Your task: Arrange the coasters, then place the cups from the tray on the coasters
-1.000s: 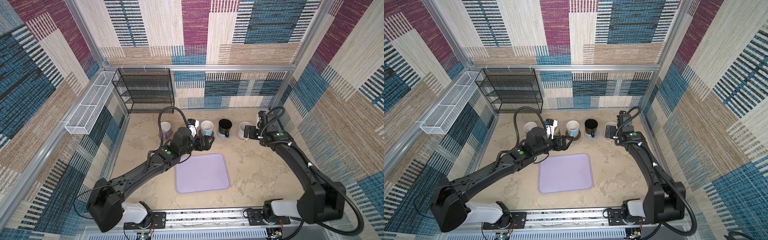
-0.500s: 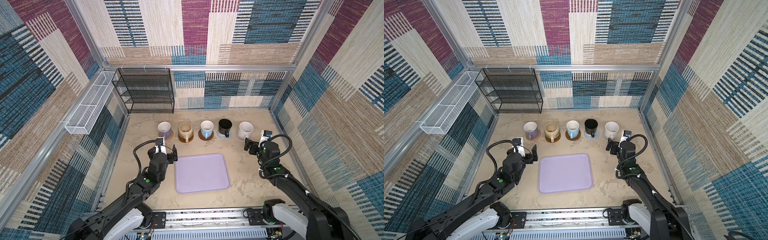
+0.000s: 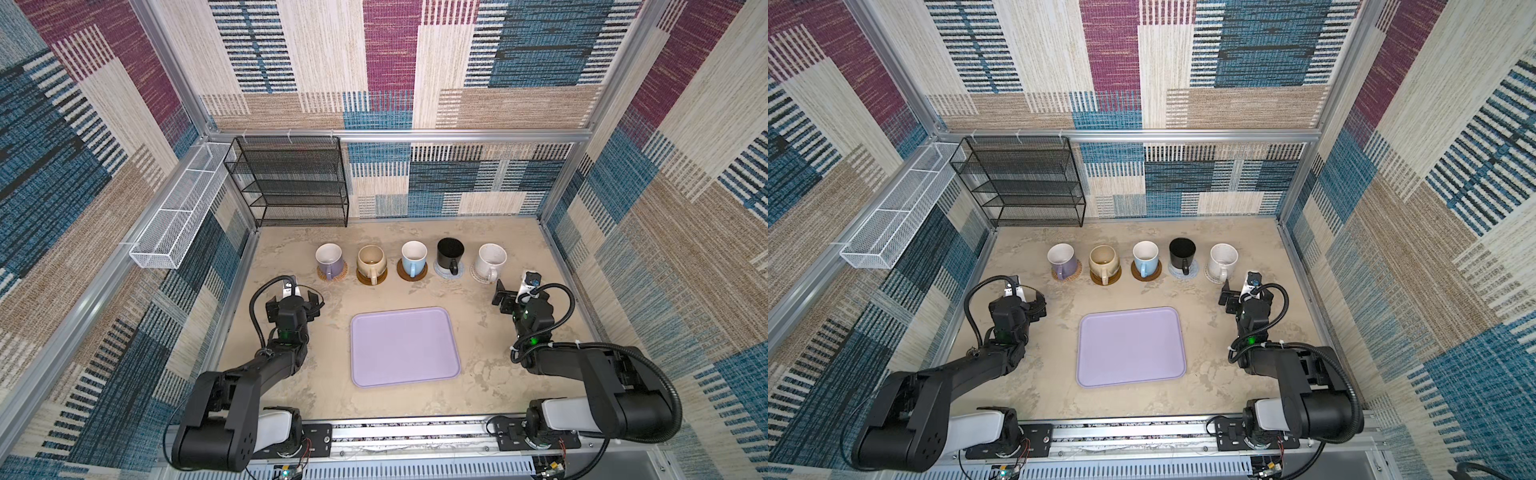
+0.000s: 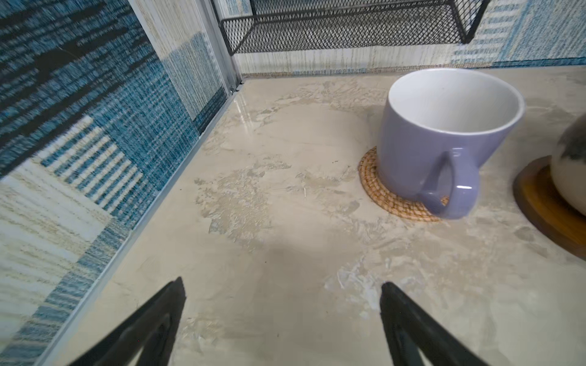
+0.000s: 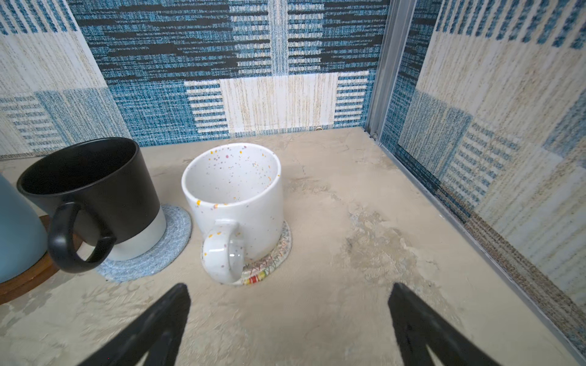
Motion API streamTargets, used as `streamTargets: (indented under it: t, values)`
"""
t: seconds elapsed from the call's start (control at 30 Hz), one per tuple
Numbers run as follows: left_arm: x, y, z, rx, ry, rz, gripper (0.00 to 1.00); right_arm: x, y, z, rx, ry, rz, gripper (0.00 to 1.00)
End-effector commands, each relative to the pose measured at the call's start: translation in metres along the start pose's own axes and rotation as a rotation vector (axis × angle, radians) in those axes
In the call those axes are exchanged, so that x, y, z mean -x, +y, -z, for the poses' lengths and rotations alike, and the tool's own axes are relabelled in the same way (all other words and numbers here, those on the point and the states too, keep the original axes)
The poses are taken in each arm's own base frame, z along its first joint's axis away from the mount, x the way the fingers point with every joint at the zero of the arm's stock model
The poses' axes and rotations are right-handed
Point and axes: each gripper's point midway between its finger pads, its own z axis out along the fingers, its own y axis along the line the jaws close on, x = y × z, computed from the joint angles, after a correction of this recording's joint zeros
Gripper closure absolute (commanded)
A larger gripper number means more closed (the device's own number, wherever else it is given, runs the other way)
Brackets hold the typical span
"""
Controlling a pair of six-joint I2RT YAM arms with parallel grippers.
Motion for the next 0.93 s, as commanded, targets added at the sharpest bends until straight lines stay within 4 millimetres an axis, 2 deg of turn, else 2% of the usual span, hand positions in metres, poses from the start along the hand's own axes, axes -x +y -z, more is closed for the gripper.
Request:
streamTargets:
  t: [0.0, 0.17, 0.2, 0.33, 0.9]
  values:
    - [0.018, -0.005, -0.012, -0.074, -0.124, 0.089, 0.02, 0.03, 0.007, 0.004, 0.048, -0.154, 0.001, 0.0]
    - [0.005, -0.011, -0.03, -0.106, -0.021, 0.087, 0.02, 0.021, 0.012, 0.0, 0.074, -0.161, 0.016, 0.0]
    - [0.007, -0.013, -0.032, -0.117, -0.016, 0.082, 0.02, 0.016, 0.013, -0.003, 0.082, -0.121, 0.01, 0.0]
    - [0.008, -0.024, -0.036, -0.176, -0.003, 0.054, 0.02, 0.017, 0.01, -0.005, 0.087, -0.129, 0.002, 0.0]
    - [0.008, -0.027, -0.035, -0.187, -0.005, 0.045, 0.01, 0.017, 0.01, -0.004, 0.088, -0.124, 0.001, 0.0]
